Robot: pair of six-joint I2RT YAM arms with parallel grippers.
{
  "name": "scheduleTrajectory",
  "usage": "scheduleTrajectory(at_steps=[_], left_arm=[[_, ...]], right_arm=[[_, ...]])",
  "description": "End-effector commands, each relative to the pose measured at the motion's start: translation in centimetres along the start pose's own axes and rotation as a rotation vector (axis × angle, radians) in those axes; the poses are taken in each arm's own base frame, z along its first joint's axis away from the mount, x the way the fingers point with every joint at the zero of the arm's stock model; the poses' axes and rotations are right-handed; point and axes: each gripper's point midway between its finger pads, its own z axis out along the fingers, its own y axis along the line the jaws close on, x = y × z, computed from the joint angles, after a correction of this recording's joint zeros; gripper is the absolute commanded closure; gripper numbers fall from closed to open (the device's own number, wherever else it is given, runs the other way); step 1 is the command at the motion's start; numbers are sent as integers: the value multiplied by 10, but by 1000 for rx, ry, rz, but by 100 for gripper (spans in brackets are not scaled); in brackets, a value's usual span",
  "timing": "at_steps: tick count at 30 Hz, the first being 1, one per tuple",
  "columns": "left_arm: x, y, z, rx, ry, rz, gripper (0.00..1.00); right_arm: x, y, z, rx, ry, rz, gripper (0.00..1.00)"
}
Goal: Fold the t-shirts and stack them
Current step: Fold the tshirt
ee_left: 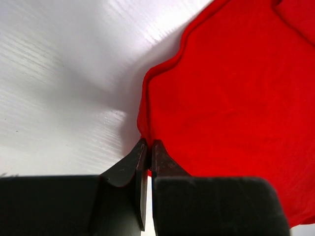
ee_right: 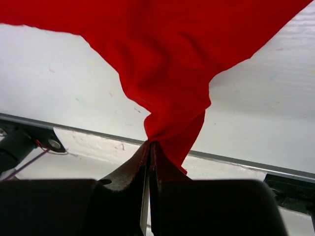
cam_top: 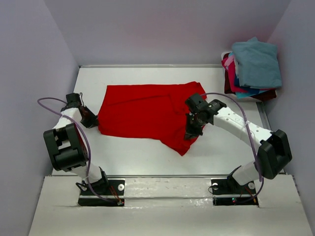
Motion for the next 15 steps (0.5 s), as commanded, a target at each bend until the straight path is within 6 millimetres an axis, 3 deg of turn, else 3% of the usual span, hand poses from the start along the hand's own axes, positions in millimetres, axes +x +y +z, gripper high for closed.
scheduleTrajectory(at_steps=[1, 15], left_arm=[[-22, -26, -19, 91, -69, 17, 94], [-43, -63, -20, 188, -86, 16, 94]], right_arm=[[-30, -1, -27, 61, -144, 41, 93], [-96, 5, -49, 105, -282, 75, 93]])
